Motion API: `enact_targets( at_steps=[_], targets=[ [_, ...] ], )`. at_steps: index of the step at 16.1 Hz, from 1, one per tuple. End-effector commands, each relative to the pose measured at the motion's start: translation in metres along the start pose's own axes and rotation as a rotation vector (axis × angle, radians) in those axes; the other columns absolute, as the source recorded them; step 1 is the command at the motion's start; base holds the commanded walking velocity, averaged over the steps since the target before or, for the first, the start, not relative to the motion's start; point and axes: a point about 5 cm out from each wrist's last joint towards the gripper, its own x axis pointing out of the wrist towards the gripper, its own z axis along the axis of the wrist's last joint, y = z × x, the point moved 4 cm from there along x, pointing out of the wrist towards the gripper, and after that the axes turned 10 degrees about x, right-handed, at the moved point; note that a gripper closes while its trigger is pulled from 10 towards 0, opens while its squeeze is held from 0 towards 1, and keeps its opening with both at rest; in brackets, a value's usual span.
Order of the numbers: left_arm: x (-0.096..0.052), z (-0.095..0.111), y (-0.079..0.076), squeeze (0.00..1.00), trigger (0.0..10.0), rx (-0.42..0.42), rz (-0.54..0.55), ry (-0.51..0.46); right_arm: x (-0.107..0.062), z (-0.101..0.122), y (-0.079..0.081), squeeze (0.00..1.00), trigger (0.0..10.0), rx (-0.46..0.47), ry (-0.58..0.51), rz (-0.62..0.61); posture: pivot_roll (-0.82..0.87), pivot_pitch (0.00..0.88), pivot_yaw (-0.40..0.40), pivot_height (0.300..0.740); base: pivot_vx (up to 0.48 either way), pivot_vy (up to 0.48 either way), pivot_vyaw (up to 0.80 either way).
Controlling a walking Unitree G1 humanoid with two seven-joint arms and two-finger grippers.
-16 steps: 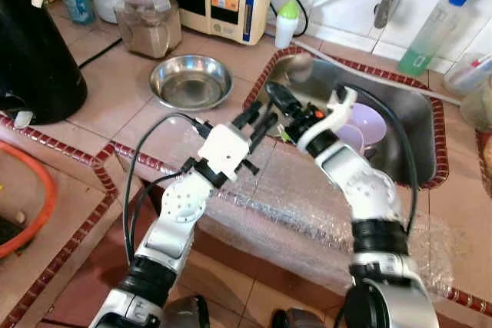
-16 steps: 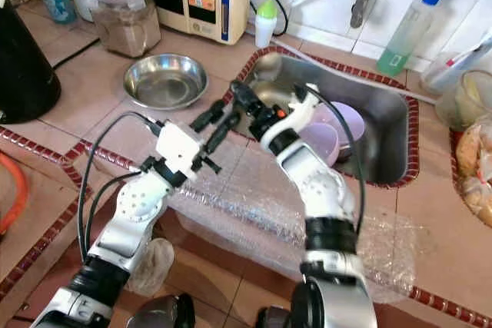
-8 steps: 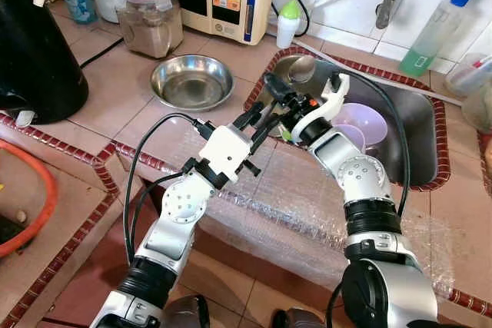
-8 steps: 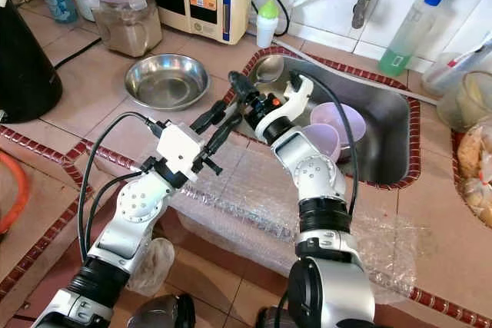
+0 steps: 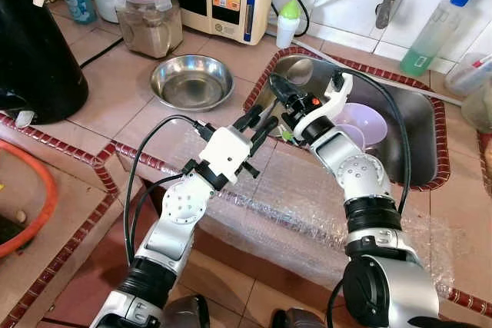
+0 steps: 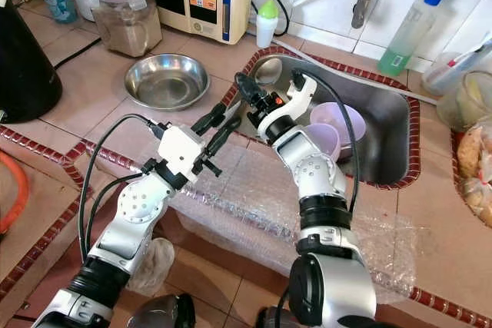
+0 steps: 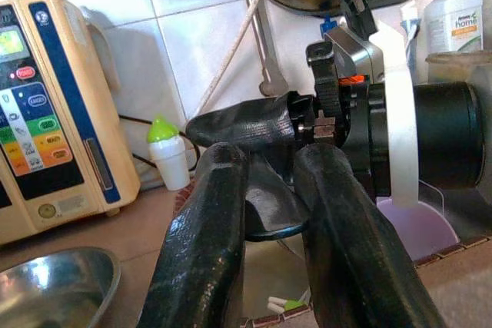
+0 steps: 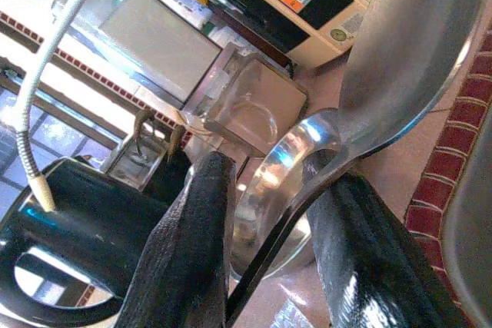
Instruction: Kitchen organization
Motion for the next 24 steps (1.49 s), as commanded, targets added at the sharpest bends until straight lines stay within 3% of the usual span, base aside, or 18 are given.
enact_targets(
  at_steps=[1,9,13,14,15,16,17,18,19,24],
  targets=[
    [0.004,0.008,0.002,0.00,0.0,0.018,0.002,-0.033,-0.001,0.011,-0.003,0.00,0.0,-0.024,-0.033,-0.023,-0.04,0.040,-0.032,0.740,0.000,0.000,0.00],
    [0.003,0.000,0.003,0.00,0.0,0.026,-0.002,0.001,0.000,0.021,-0.009,0.00,0.0,-0.052,-0.082,-0.065,-0.04,0.048,-0.032,0.740,0.000,0.000,0.00],
    [0.003,-0.009,0.015,0.00,0.0,0.028,0.035,0.048,-0.002,0.030,-0.020,0.00,0.0,-0.092,-0.142,-0.136,-0.03,0.057,-0.030,0.740,0.000,0.000,0.00],
    [0.003,-0.012,0.020,0.00,0.0,-0.019,0.067,0.070,-0.003,0.035,-0.025,0.00,0.0,-0.157,-0.164,-0.179,-0.03,0.057,-0.030,0.740,0.000,0.000,0.00],
    [0.005,-0.015,0.025,0.00,1.3,-0.066,0.089,0.093,-0.003,0.039,-0.030,0.00,0.0,-0.194,-0.193,-0.219,-0.01,0.073,-0.022,0.740,0.000,0.000,0.00],
    [0.006,-0.017,0.028,0.00,1.6,-0.084,0.075,0.115,-0.004,0.044,-0.034,0.00,0.0,-0.213,-0.235,-0.268,0.01,0.081,-0.012,0.740,0.000,0.000,0.00],
    [0.006,-0.021,0.022,0.00,4.8,-0.152,0.018,0.147,-0.004,0.050,-0.038,0.00,0.0,-0.245,-0.272,-0.307,0.02,0.086,-0.005,0.740,0.000,0.000,0.00],
    [0.006,-0.026,0.022,0.17,10.0,-0.233,0.030,0.179,-0.006,0.055,-0.040,0.00,0.0,-0.253,-0.300,-0.336,0.03,0.088,-0.001,0.740,0.000,0.000,0.00],
    [0.008,-0.026,0.027,1.00,10.0,-0.256,0.037,0.185,-0.006,0.062,-0.042,0.00,0.0,-0.275,-0.328,-0.368,0.05,0.094,0.006,0.740,0.000,0.000,0.00],
    [0.002,-0.023,0.017,1.00,10.0,-0.274,-0.156,0.247,-0.011,0.078,-0.053,0.00,0.0,-0.421,-0.356,-0.504,0.13,0.127,0.026,0.740,0.000,0.000,0.00]
  ],
)
